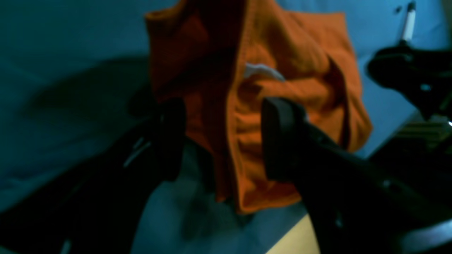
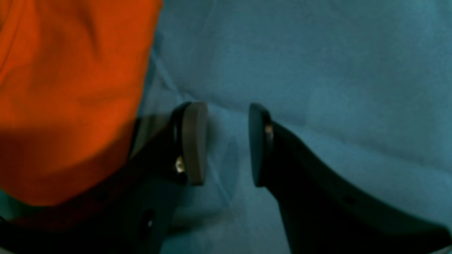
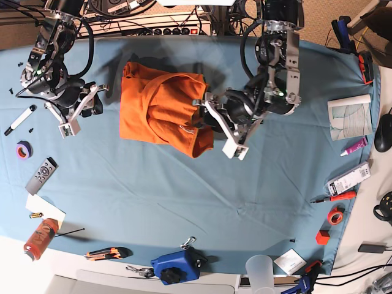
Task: Layout the t-shirt on the table in an organized manner, then fold the t-shirt properly
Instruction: 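Hold the bundle with both grippers and tuck its loose edges, then push and square the folded shirt with the left gripper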
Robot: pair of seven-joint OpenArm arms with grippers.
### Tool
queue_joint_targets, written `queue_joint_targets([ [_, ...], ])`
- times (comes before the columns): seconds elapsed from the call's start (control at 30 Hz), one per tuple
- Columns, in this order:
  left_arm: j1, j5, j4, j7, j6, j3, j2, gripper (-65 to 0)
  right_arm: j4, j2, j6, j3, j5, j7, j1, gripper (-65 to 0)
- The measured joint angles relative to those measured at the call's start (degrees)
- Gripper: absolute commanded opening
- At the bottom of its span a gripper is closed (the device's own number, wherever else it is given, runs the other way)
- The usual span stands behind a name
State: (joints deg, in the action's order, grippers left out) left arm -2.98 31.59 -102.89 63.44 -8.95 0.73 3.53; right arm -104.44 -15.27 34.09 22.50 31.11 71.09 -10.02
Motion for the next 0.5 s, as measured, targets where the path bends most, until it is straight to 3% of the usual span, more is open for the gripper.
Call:
queue_joint_targets([
  [0.27, 0.04, 5.53, 7.72, 0.63, -2.78, -0.55, 0.11, -30.4, 0.00, 0.02, -0.02, -0.68, 2.49, -0.42, -0.02, -45.1],
  [0.5, 0.68, 6.99, 10.67, 0.55, -3.78, -0.55, 0.13, -30.4, 0.00, 0.00, -0.02, -7.17, 2.40, -0.59, -0.02, -45.0],
])
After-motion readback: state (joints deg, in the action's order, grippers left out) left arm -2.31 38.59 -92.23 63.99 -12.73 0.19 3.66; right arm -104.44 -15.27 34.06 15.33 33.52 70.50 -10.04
